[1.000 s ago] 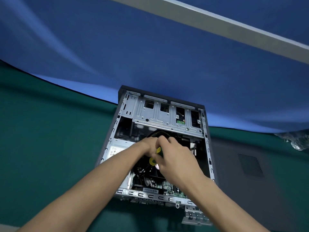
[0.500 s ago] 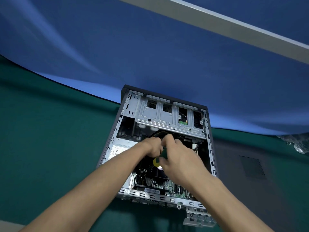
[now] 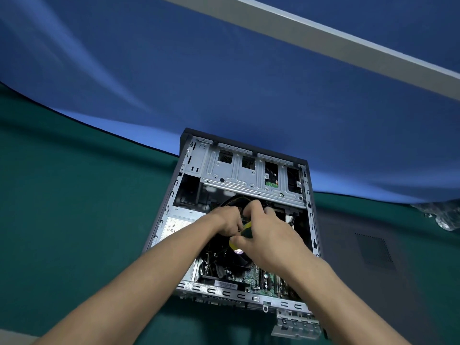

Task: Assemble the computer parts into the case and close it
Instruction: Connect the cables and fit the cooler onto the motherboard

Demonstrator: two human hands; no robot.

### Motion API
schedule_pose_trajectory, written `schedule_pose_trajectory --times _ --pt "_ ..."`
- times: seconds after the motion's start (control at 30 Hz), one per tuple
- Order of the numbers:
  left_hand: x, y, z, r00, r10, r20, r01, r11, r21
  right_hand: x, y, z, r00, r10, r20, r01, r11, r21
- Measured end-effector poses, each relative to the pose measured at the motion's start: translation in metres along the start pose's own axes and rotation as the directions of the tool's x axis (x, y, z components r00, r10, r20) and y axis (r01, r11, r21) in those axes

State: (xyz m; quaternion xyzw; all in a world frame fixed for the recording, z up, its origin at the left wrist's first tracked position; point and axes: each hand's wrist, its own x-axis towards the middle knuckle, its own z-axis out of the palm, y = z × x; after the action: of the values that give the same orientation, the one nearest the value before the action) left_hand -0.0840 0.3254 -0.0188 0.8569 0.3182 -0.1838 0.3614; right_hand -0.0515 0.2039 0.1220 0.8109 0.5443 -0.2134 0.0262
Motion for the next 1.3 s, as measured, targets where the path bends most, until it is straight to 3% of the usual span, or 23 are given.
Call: schedule_pose_trajectory --times 0.13,0.27,0.4,0.57,0.7,0.83,0.97,1.1,1.23,1.3 --pt "-0.003 0.002 0.0 1.0 -0.021 0.0 0.021 1.0 -0.022 0.003 0.006 0.004 0.994 0.015 -0.105 -0.024 0.996 -0.085" --pt "-0.007 0.003 -0.002 1.0 -0.011 -0.007 0.011 0.998 -0.07 0.003 0.012 0.0 1.0 0.012 -0.029 -0.011 1.0 0.009" --pt "-0.003 0.003 -0.002 1.0 -0.01 -0.005 0.01 0.999 -0.037 -0.002 0.008 0.006 0.992 -0.037 -0.12 0.022 0.992 -0.122" --pt "0.0 -0.002 0.001 0.998 -0.041 -0.039 0.039 0.998 -0.049 -0.007 -0.003 0.001 0.995 -0.102 0.003 0.102 0.995 0.022" --pt "0.003 -0.004 0.002 1.0 -0.021 -0.021 0.021 1.0 -0.004 -0.005 -0.005 0.007 0.992 -0.069 -0.107 0.052 0.987 -0.15" --pt "0.006 -0.005 0.005 0.999 -0.025 -0.027 0.025 1.0 0.005 -0.002 -0.006 0.001 0.999 -0.042 0.009 0.042 0.998 -0.053" --pt "0.008 -0.005 0.003 1.0 0.012 -0.018 -0.011 1.0 0.005 -0.001 -0.002 -0.001 1.0 -0.016 -0.023 0.013 0.993 -0.118" --pt "0.008 -0.005 0.005 0.999 0.006 -0.044 -0.007 1.0 -0.018 0.0 0.001 -0.01 0.99 -0.034 0.137 0.032 0.999 0.017" --pt "0.007 -0.004 0.002 1.0 0.021 0.008 -0.021 1.0 0.009 -0.002 0.0 -0.003 0.999 -0.037 -0.015 0.036 0.996 -0.079" --pt "0.008 -0.004 0.002 1.0 0.008 -0.004 -0.008 1.0 0.017 -0.001 0.002 -0.003 0.999 -0.031 0.009 0.031 0.999 -0.027"
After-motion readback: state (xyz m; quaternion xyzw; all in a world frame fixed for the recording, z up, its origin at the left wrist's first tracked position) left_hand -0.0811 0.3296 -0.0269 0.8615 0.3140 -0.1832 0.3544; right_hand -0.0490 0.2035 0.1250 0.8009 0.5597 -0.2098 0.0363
